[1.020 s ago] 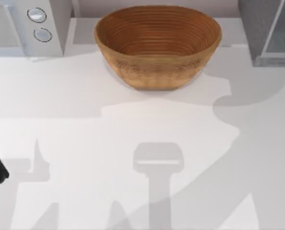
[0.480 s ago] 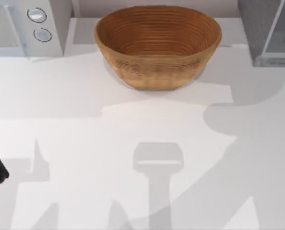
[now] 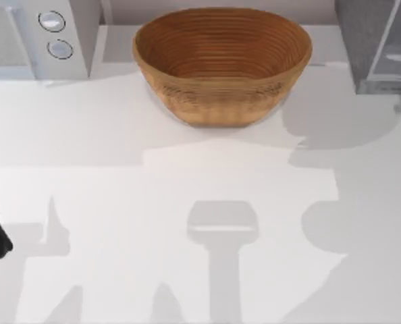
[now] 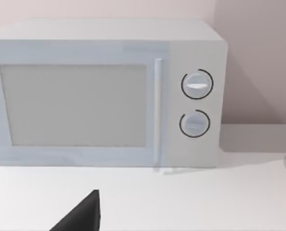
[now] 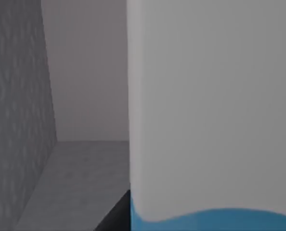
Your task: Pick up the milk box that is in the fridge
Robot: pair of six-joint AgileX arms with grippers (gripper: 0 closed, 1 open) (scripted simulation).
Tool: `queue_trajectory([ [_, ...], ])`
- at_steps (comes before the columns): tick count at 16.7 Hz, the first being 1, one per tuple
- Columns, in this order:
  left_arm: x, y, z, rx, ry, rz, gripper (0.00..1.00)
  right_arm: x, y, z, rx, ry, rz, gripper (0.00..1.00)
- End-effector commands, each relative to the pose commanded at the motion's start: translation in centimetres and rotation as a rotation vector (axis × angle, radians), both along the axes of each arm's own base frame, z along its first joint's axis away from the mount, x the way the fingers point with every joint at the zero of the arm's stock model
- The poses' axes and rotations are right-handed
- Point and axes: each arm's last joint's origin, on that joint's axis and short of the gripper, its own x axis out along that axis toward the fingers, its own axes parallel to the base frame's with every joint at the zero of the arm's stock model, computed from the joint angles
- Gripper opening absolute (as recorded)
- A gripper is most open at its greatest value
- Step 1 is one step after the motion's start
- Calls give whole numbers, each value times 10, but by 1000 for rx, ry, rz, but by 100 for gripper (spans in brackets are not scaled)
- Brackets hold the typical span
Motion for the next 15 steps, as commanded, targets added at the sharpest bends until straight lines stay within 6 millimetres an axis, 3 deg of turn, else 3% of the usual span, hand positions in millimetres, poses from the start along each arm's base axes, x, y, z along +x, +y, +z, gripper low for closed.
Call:
queue_trajectory([
  [6,0,0,0,0,0,0,100,-3,2,-1,2,1,5,0],
  [9,0,0,0,0,0,0,100,-10,7,8,0,2,9,0],
  [12,0,0,0,0,0,0,100,-30,19,30,-4,1,14,0],
  [15,0,0,0,0,0,0,100,-67,36,57,-8,-6,15,0],
])
